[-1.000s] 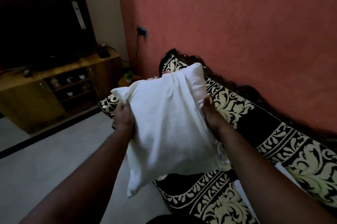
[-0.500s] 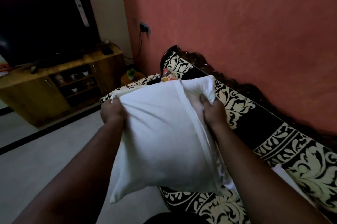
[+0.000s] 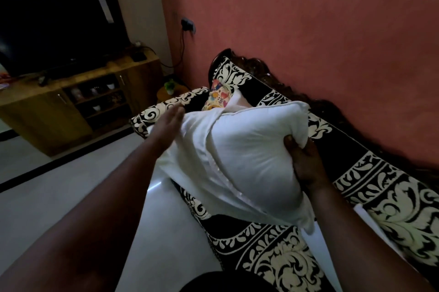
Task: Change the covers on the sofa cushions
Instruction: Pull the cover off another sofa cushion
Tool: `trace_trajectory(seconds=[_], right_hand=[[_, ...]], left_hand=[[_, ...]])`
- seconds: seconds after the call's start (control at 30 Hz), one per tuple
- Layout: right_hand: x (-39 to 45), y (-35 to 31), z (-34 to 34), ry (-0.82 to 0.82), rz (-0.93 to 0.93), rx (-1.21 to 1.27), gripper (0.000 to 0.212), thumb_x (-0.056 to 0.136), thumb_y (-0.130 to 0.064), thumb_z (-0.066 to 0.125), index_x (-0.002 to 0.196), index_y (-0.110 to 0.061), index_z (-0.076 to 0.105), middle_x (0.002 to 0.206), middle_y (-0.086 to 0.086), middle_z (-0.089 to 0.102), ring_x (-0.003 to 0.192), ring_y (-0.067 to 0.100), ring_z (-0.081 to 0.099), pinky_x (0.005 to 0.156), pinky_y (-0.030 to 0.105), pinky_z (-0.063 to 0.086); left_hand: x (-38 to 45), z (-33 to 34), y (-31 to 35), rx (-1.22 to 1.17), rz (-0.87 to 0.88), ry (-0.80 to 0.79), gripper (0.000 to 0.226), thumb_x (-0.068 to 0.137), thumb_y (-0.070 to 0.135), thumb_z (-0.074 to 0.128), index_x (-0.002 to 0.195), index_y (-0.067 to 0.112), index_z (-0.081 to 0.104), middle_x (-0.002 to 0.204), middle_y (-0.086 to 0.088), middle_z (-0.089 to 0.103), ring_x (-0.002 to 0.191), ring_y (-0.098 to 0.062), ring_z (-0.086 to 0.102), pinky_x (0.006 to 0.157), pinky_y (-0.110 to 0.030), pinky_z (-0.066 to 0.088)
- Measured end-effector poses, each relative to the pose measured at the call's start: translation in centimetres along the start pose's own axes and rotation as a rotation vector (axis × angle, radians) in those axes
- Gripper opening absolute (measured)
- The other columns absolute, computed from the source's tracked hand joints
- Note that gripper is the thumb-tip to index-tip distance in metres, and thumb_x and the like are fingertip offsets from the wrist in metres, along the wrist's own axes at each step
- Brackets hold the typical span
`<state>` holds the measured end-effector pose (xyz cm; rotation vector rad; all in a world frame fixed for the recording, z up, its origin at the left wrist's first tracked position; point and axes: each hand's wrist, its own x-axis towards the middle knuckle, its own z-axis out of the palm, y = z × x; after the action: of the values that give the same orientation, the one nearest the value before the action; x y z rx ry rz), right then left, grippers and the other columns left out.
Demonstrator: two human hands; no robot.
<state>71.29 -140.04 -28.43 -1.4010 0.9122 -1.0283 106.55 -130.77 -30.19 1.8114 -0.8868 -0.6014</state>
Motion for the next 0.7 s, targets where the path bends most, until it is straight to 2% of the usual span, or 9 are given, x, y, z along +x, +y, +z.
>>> trace_trajectory(seconds=[0.07,0.17,0.23,0.3,0.33,0.43,0.5,0.6,0.7], right_hand=[[-0.2,-0.1,0.3,-0.009,-0.014,-0.045,0.024,0.096,-0.033,0.064,0.115,-0.021,0.071,0.113,0.003,0.075,0.109,0.018,0.07,0.095,0.038,0.055],[-0.1,-0.3,-0.5,-0.089,0.053,-0.107,0.031,0.092,-0.044,0.068,0.119,-0.028,0.066,0.11,-0.012,0.075,0.109,0.007,0.068,0.095,0.033,0.053],[0.2,-0.8,-1.6,-0.249,0.185,-0.14,0.082,0.062,-0.08,0.074,0.124,-0.029,0.059,0.112,-0.017,0.071,0.109,0.004,0.065,0.091,0.024,0.052],[0.7,-1.2,-1.7,-0.327,0.177,-0.311,0.118,0.039,-0.092,0.073,0.133,-0.023,0.052,0.118,-0.013,0.066,0.107,0.002,0.063,0.087,0.018,0.049],[0.8,-1.3,-1.0,-0.296,0.158,-0.385,0.117,0.04,-0.086,0.079,0.134,-0.021,0.053,0.116,-0.009,0.067,0.103,0.004,0.063,0.085,0.017,0.048],[-0.3,-1.7,2.3,-0.094,0.084,-0.394,0.053,0.065,-0.043,0.094,0.106,-0.022,0.068,0.094,-0.014,0.069,0.085,-0.004,0.066,0.069,0.007,0.047],[-1.2,-0.8,3.3,-0.046,0.007,-0.326,0.027,0.072,-0.028,0.092,0.089,-0.026,0.071,0.086,-0.018,0.071,0.081,-0.007,0.068,0.066,0.006,0.048],[-1.2,-0.9,2.5,0.042,-0.045,-0.22,0.02,0.074,-0.025,0.09,0.084,-0.027,0.073,0.08,-0.017,0.075,0.08,-0.005,0.07,0.071,0.013,0.052],[-0.5,-1.0,1.3,0.111,-0.04,-0.191,0.025,0.073,-0.026,0.091,0.091,-0.02,0.076,0.088,-0.011,0.077,0.087,0.006,0.074,0.081,0.026,0.057]], left_hand=[[-1.1,1.8,-0.1,0.052,-0.128,-0.136,0.051,0.1,0.059,0.047,0.13,0.022,0.064,0.124,-0.003,0.065,0.118,-0.022,0.058,0.103,-0.036,0.046],[-3.7,4.0,-0.7,-0.102,-0.133,0.033,0.03,0.102,0.043,0.054,0.104,0.021,0.074,0.095,0.008,0.074,0.096,-0.011,0.066,0.076,-0.017,0.047],[-4.5,4.6,-1.0,-0.175,-0.116,0.087,0.023,0.103,0.031,0.055,0.091,0.027,0.074,0.078,0.019,0.073,0.077,0.008,0.065,0.062,-0.006,0.044],[-5.2,4.9,-0.7,-0.189,-0.109,0.077,0.021,0.103,0.027,0.055,0.092,0.028,0.074,0.075,0.022,0.072,0.072,0.013,0.062,0.061,-0.004,0.043],[-5.2,5.0,-0.7,-0.179,-0.108,0.072,0.02,0.102,0.027,0.056,0.094,0.026,0.074,0.078,0.019,0.072,0.074,0.01,0.063,0.064,-0.007,0.044],[-4.3,4.5,-0.9,-0.09,-0.142,0.093,0.023,0.101,0.032,0.058,0.106,0.018,0.076,0.095,0.005,0.072,0.09,-0.011,0.063,0.075,-0.021,0.041],[-3.4,3.1,-2.2,0.035,-0.216,0.156,0.03,0.1,0.035,0.057,0.112,0.014,0.075,0.1,-0.003,0.07,0.095,-0.021,0.061,0.078,-0.025,0.04],[-3.1,-0.1,-4.6,0.18,-0.308,0.27,0.036,0.096,0.04,0.056,0.111,0.013,0.075,0.109,-0.014,0.072,0.104,-0.032,0.065,0.086,-0.033,0.048],[-2.9,-1.1,-6.1,0.398,-0.314,0.226,0.036,0.097,0.041,0.053,0.108,0.013,0.074,0.114,-0.018,0.071,0.107,-0.034,0.065,0.087,-0.036,0.048]])
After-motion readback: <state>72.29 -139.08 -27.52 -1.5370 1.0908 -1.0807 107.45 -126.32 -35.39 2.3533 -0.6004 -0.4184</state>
